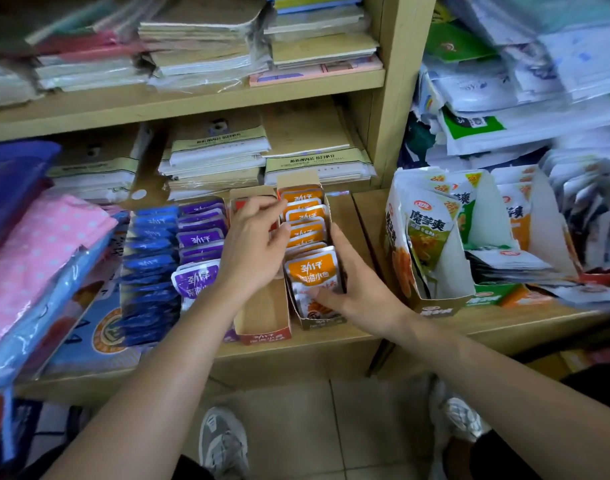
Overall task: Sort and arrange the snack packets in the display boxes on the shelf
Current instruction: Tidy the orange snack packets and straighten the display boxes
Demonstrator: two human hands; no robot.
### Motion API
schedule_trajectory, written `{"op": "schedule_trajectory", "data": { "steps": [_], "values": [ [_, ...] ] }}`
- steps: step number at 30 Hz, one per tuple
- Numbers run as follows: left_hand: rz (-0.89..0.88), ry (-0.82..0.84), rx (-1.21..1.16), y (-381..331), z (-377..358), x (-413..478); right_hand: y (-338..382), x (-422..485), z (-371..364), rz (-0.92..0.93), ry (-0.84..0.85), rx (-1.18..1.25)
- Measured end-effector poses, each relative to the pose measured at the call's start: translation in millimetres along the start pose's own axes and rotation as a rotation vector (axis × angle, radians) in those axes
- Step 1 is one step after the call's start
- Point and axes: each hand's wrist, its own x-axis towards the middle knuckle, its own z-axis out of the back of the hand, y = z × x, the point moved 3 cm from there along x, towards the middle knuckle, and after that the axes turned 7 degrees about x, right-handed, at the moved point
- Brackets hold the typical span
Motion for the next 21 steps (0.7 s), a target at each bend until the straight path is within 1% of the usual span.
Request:
{"op": "schedule_trajectory", "data": {
  "steps": [2, 4, 6, 9, 12, 16, 17, 19, 21],
  "values": [
    [-0.022, 0.006, 0.029, 0, -3, 2, -5, 3, 0, 0.007, 0.024, -0.184],
    [-0.017, 0.043, 0.024, 1, -3, 3, -6, 4, 0, -0.015, 0.037, -0.255],
    [-0.008, 0.068, -0.041, 2, 2, -1, -2, 2, -1, -0.011, 0.057, -0.211],
    [-0.005, 0.026, -0.13, 3, 16, -19, -4, -7, 2, -0.084, 0.038, -0.023],
    [-0.037, -0.018, -0.089, 6, 30, -49, -11, -20, 5, -0.177, -0.014, 0.038],
    [-0.018, -0.05, 0.031, 16, 39, -83, -14, -27, 1, -0.194, -0.055, 0.019],
    [-0.027, -0.029, 0.043, 17, 38, -91, -16, -27, -2, -0.198, -0.056, 0.004],
    [-0.085, 0.075, 0.091, 13, 32, -106, -17, -28, -6, -0.192, -0.042, -0.025],
    [-0.163, 0.173, 0.237, 12, 21, -117, -16, -29, -10, -0.181, -0.018, -0.039]
  ]
}}
